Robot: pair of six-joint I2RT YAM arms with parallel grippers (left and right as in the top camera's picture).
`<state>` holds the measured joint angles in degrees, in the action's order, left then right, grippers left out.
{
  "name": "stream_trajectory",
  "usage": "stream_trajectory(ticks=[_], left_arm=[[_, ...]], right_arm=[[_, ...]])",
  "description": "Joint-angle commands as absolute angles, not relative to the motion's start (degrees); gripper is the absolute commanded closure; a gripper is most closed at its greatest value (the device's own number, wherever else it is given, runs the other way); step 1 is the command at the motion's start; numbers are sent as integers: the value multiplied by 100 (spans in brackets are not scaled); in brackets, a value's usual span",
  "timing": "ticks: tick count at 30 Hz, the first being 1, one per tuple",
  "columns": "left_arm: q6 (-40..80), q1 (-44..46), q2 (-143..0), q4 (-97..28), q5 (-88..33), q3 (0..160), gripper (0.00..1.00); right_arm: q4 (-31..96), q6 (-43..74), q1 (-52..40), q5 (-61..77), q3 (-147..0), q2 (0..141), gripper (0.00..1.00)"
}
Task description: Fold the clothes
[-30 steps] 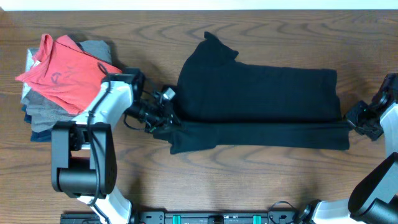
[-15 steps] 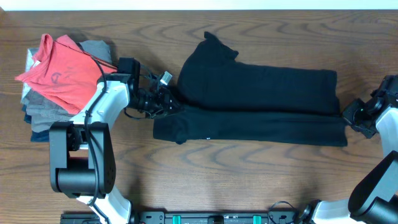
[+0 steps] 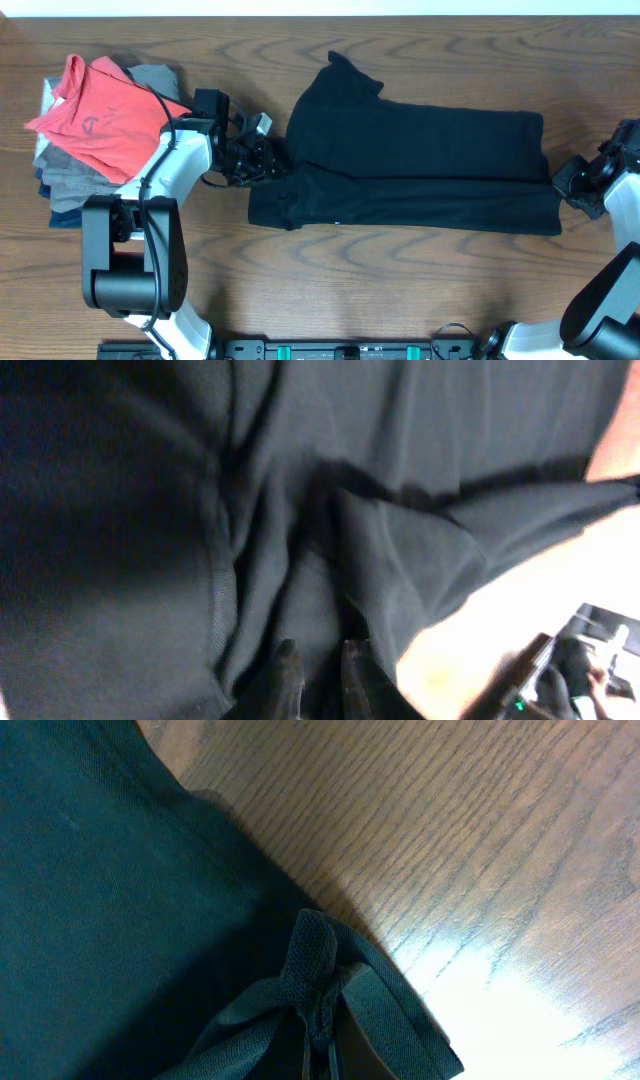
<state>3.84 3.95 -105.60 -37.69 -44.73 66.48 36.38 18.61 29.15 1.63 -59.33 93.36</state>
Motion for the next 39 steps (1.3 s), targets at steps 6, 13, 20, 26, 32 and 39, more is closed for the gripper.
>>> stream_trajectory(ticks=[6,13,20,26,32,39], left_arm=[[115,401,-10405,-4062,-5483,6731,48],[-276,580,-10381,-4493,-4613,6702,45],[-176,1192,-10383,-4130,-3922,6659,45],[10,1417,-10383,-3938,-3614,6659,80],[309,1223,-10359,-3675,-3614,6711,94],[1540,858,-10361,-2805,-3658,6740,94]], right_arm=[[3616,1789,2873,110,-5883,9292,98],[3614,1791,2873,113,-5876,9292,98],[3660,1787,2875,110,-5876,9292,98],[3693,1747,2875,110,-5876,9292,99],[3695,1747,2875,110,-5876,9292,99],[3564,1752,2873,115,-5876,9292,99]])
